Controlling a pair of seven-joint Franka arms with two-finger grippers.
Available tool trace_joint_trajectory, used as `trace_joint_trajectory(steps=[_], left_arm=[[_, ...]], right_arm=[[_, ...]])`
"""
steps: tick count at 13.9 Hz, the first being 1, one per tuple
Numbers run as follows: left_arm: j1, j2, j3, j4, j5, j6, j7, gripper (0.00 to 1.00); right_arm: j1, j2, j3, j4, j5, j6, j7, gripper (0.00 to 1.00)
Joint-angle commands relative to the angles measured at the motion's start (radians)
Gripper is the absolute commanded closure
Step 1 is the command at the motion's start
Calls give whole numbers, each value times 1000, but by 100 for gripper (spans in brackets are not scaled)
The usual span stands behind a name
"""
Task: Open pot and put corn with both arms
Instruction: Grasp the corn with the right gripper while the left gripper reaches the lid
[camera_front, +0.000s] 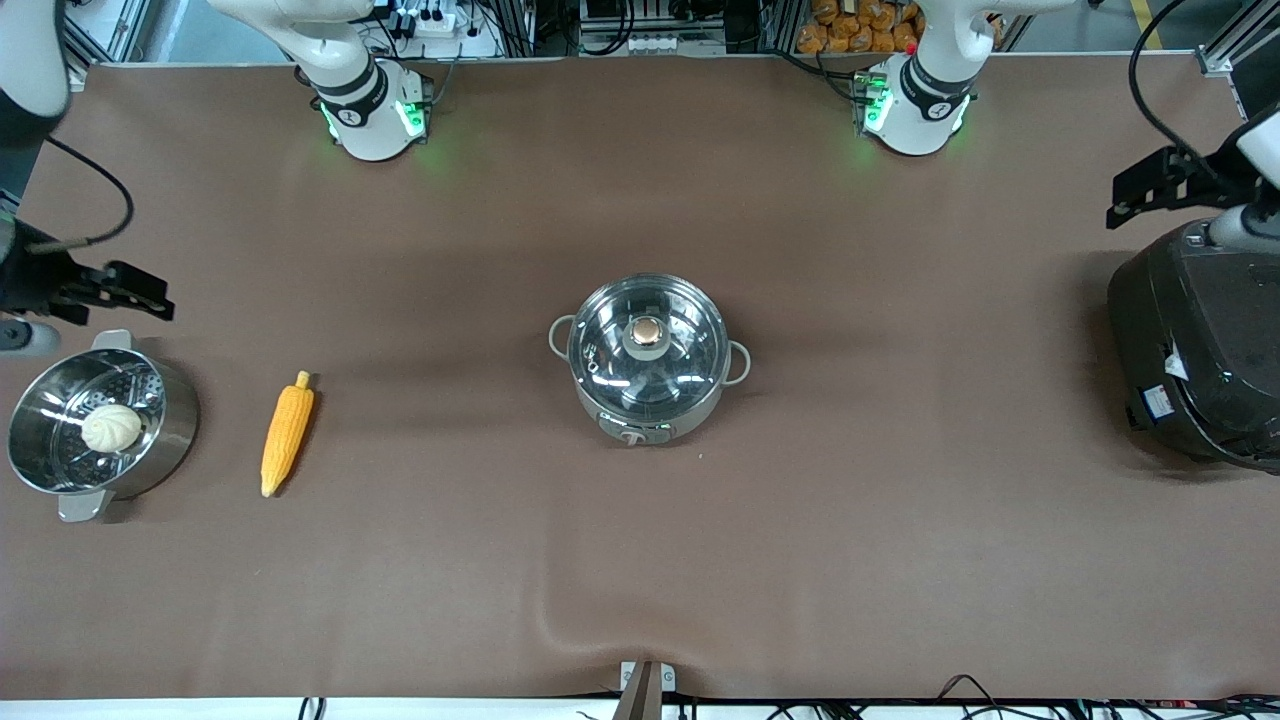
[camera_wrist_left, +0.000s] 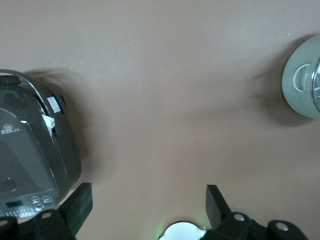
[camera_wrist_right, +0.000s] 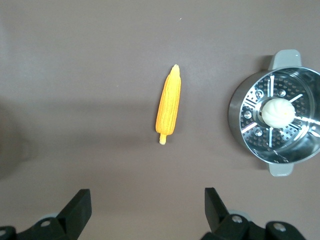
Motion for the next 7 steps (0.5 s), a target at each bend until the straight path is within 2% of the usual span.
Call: trace_joint_trajectory(steps=[1, 4, 7], left_arm=[[-19, 71, -4, 17, -11, 11, -9, 0], [-127, 99, -5, 19, -16, 48, -113, 0], [-287, 166, -5, 22, -16, 141, -318, 0]], right_arm=[[-3, -15, 5, -119, 10, 115, -9, 0], [23, 50, 5, -221, 10, 293, -12, 0], [37, 167, 5, -246, 12, 412, -11, 0]])
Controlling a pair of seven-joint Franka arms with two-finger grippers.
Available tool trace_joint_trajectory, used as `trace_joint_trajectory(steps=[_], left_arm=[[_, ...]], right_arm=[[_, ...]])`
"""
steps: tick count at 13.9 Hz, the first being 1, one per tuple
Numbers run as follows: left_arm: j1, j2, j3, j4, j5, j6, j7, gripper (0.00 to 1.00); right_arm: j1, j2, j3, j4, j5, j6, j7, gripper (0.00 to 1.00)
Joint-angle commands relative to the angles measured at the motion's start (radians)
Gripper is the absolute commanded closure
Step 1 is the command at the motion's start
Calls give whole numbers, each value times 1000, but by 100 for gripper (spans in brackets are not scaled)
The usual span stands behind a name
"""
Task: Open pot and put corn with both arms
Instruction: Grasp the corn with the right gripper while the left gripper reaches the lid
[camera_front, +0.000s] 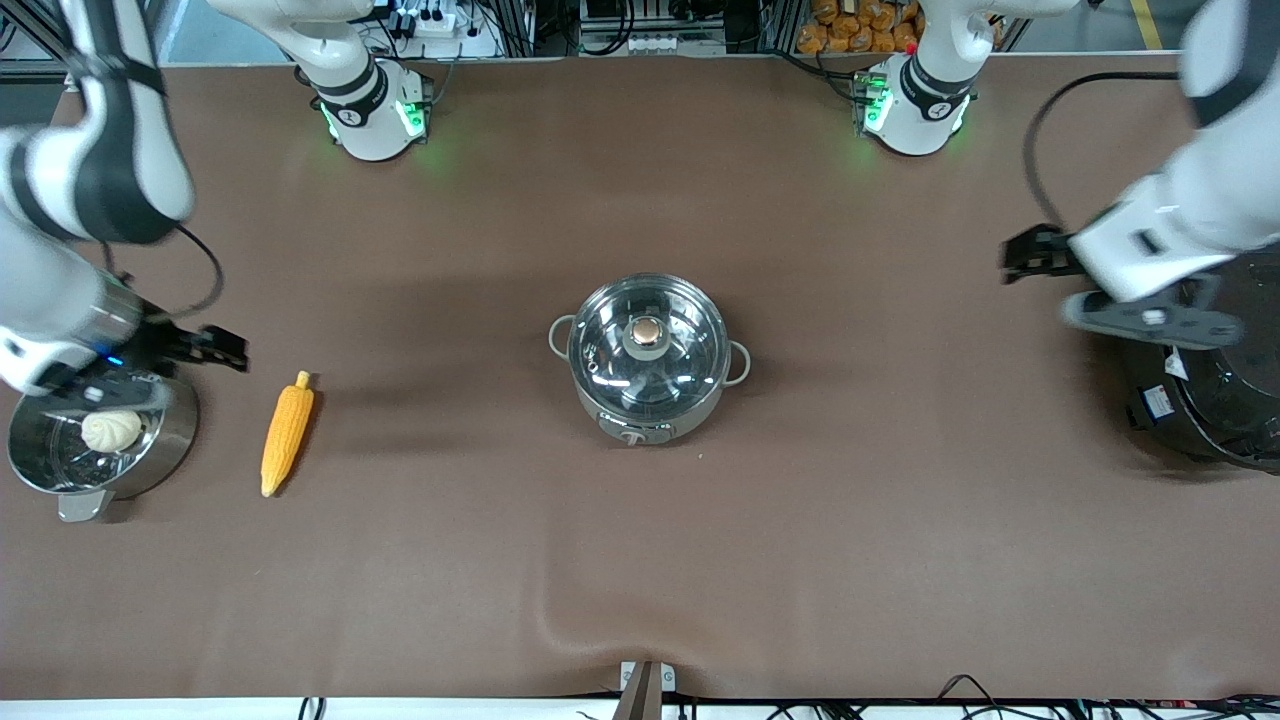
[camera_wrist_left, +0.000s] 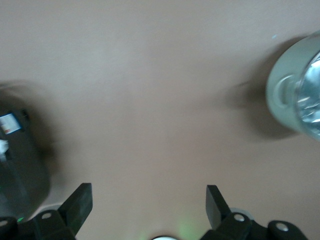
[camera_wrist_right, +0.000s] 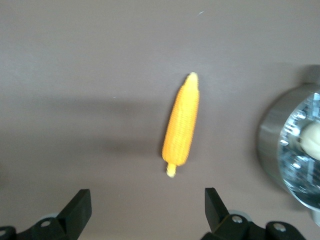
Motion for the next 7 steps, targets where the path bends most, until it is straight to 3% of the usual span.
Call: trace_joint_trajectory(steps=[1, 3, 7], left_arm=[[-147, 77, 9, 33, -13, 78, -200, 0], [-244, 158, 9, 81, -13, 115, -342, 0], [-413, 312, 11, 119, -13, 325, -549, 0]], right_arm=[[-6, 107, -4, -47, 11, 133, -4, 0], [-57, 193, -4, -119, 11, 356, -3, 0], [-124, 349, -4, -109, 13, 511, 41, 0]])
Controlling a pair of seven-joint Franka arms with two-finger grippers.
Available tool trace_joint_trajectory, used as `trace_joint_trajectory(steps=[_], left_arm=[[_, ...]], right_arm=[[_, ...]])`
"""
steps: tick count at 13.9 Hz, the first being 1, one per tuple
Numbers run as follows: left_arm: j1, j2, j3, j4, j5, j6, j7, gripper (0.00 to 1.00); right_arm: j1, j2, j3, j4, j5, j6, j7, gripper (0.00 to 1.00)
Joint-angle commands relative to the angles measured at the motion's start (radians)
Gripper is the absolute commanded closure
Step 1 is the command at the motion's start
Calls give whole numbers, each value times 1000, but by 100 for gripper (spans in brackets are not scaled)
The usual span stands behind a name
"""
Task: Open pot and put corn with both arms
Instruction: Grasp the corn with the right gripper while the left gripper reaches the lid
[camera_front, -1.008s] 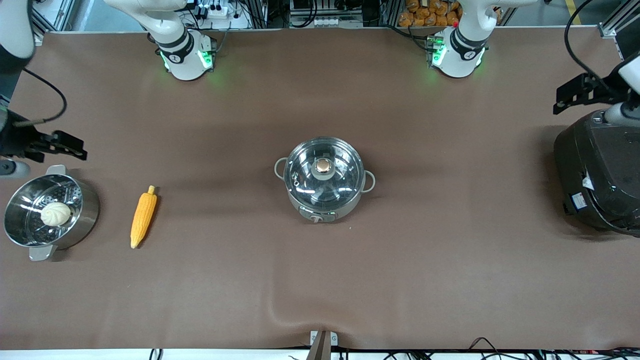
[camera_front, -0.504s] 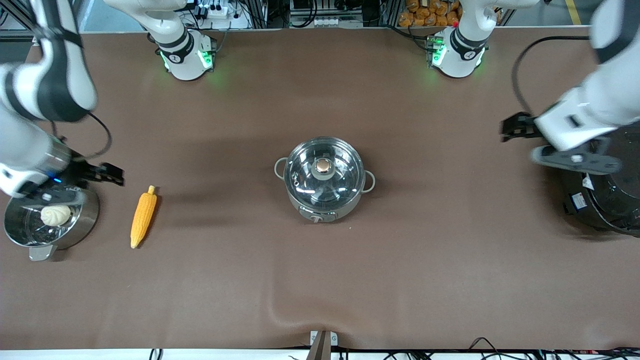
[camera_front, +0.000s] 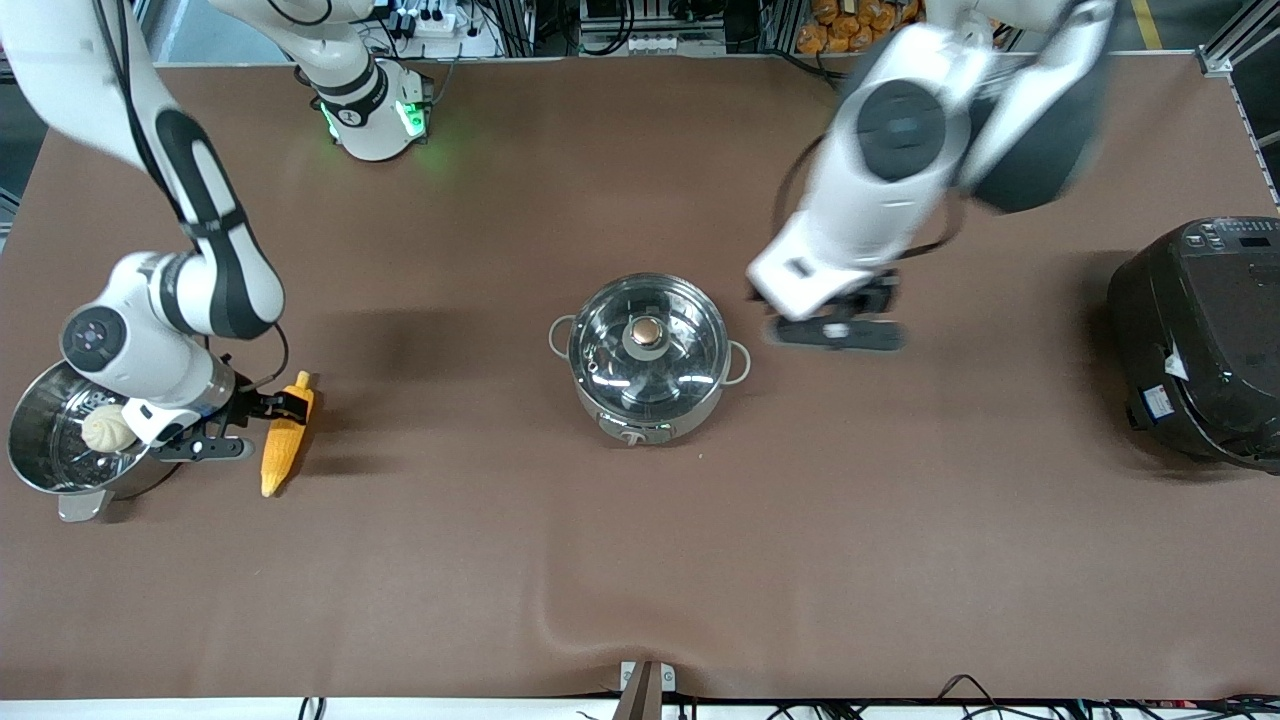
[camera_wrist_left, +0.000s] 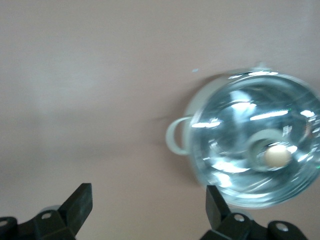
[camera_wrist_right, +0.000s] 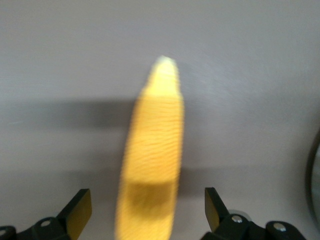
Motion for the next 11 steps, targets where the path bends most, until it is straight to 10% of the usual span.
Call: trace_joint_trajectory(steps=[1, 5, 9, 11], left_arm=[[-83, 114, 17, 61, -13, 134, -124, 0], [-154, 208, 17, 62, -12, 328, -222, 0], [-174, 231, 16, 53, -4, 330, -219, 0], [-174, 237, 16, 53, -7, 330, -219, 0]], right_arm=[[-24, 57, 12, 17, 12, 33, 81, 0], [-1, 61, 13, 17, 12, 12, 183, 8], [45, 33, 12, 74, -3, -99, 163, 95], [69, 18, 12, 156, -6, -248, 163, 100]])
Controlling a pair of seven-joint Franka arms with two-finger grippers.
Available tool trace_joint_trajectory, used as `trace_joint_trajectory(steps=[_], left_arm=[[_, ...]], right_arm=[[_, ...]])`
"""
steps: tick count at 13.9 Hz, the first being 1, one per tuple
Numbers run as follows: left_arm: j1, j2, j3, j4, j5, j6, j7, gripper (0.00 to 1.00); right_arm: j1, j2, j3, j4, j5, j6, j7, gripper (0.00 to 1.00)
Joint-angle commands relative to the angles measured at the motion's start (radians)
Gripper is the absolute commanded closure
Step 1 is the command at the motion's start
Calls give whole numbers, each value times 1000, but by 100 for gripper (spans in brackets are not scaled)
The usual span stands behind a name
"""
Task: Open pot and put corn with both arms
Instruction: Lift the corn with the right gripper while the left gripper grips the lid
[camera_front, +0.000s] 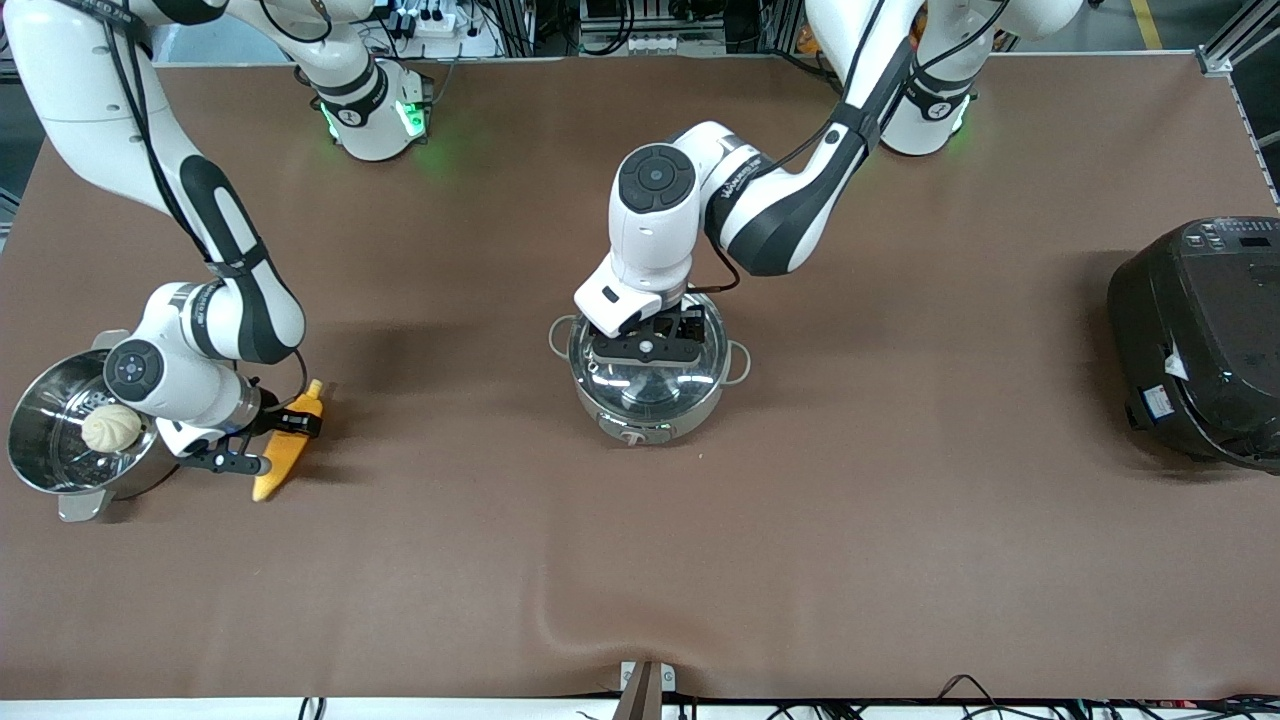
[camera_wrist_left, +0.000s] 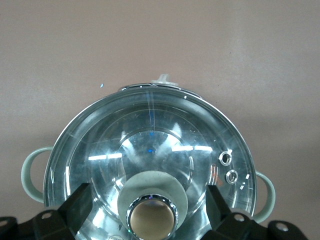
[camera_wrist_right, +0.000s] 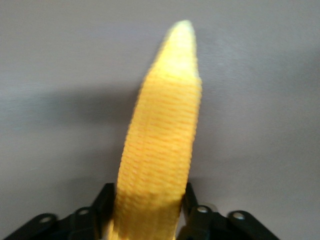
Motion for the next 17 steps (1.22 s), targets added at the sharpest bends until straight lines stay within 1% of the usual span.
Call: trace_joint_trajectory(steps=[1, 5, 7, 8, 9, 10, 13, 14, 15, 17], left_arm=[[-13, 16, 13, 28, -9, -6, -5, 0], [-30, 35, 11, 20, -9, -6, -5, 0], [-39, 45, 13, 19, -9, -6, -5, 0], [-42, 45, 13, 17, -10, -6, -11, 0], [-42, 44, 11, 20, -18, -13, -22, 30], [-42, 38, 10, 20, -45, -21, -60, 99], [-42, 35, 10, 20, -62, -22, -100, 100], [-42, 36, 10, 20, -61, -22, -100, 100], [-41, 35, 10, 20, -62, -22, -100, 100], [-36, 18, 11, 20, -62, -57, -100, 100]], right_arm=[[28, -32, -2, 110, -7, -206, 4, 100], [83, -40, -1, 236, -9, -375, 13, 100], [123, -78, -1, 287, -7, -496, 6, 100], [140, -96, 1, 299, 0, -526, 12, 100], [159, -100, 2, 314, 4, -547, 19, 100], [187, -100, 1, 330, 8, -561, 23, 100], [213, -110, 4, 333, 16, -569, 21, 100], [229, -120, 4, 335, 37, -592, 27, 100], [248, -133, 2, 339, 66, -612, 58, 100], [294, -156, 4, 357, 91, -659, 180, 100]])
